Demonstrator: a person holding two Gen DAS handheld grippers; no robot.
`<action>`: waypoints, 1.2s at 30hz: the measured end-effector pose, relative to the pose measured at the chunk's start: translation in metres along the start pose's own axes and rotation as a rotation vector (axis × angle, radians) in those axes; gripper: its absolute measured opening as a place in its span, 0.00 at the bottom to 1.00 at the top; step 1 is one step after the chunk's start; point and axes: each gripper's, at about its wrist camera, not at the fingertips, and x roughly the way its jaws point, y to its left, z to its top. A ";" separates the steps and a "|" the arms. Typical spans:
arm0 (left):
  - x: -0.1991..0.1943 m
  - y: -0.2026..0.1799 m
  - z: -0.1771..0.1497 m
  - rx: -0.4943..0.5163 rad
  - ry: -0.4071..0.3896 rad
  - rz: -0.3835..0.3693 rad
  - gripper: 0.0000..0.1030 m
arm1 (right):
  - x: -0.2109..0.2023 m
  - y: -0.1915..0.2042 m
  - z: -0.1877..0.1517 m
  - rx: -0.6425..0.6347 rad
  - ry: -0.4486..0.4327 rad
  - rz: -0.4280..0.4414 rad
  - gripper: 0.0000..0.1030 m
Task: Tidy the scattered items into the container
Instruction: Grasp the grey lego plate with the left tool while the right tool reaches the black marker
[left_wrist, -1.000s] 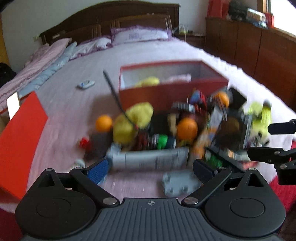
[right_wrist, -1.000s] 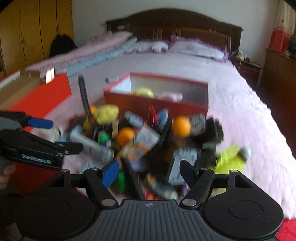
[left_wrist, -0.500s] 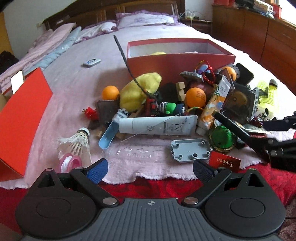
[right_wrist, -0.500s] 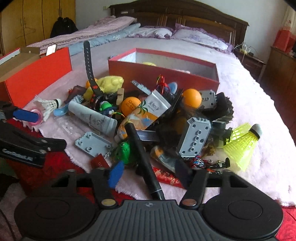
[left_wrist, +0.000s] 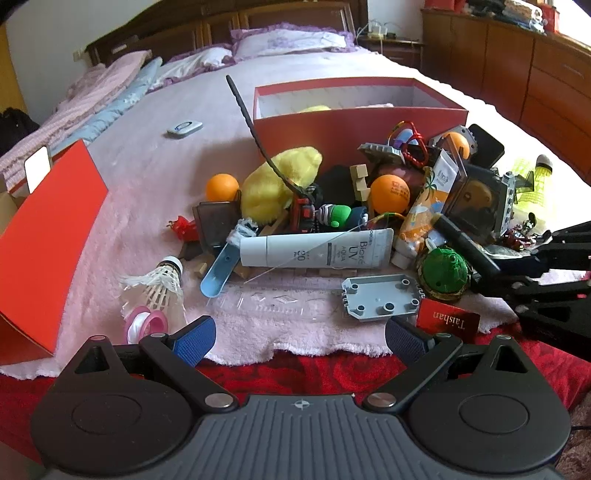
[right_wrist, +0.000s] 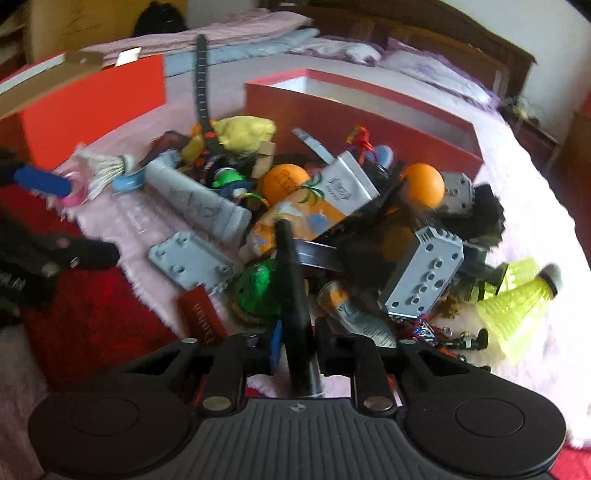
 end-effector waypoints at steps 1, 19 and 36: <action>0.000 0.000 0.000 0.001 0.001 -0.001 0.96 | -0.005 0.001 -0.002 -0.031 -0.004 0.010 0.17; 0.033 -0.027 0.023 0.046 -0.012 -0.077 0.96 | -0.036 -0.033 -0.033 -0.345 0.048 -0.116 0.32; 0.070 -0.035 0.020 0.035 0.043 -0.100 0.68 | -0.047 -0.036 -0.053 -0.037 0.026 -0.126 0.42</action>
